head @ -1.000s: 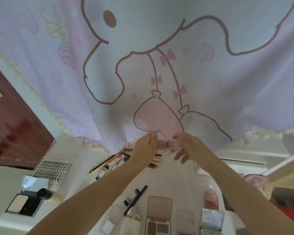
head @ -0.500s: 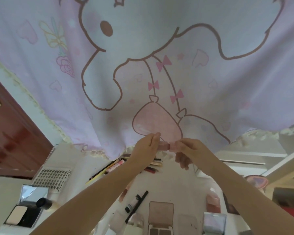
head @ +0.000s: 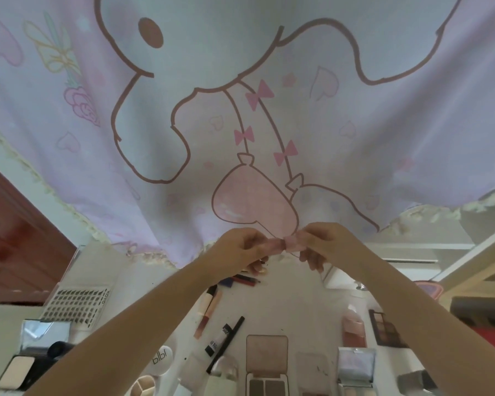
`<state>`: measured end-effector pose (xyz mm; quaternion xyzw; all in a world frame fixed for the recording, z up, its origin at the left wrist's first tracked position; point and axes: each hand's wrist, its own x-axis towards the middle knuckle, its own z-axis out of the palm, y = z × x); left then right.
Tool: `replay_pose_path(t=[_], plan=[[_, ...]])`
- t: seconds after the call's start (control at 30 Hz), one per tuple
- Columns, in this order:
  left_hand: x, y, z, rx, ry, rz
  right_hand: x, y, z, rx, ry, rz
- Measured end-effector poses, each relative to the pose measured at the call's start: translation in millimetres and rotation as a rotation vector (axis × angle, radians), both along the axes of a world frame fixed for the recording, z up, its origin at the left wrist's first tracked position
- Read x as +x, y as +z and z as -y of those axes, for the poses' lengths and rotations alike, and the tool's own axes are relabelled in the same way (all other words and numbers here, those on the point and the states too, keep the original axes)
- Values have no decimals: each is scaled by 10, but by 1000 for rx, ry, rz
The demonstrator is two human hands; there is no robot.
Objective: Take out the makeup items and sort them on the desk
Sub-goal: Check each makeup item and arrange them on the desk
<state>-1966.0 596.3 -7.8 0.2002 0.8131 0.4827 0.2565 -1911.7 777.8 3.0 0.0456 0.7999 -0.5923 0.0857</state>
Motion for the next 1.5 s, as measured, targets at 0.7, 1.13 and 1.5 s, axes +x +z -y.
replay_pose_path(t=[0.7,1.13,1.5], plan=[[-83,-172,-126,56,16,169,-106,-128,-43,-91,-99,141],[13,-812,-252,19,-30,445,-40,-633,-131,104,-116,286],[-148,-1450,125,-673,-88,-80,-191,-1329,-98,971,15,287]])
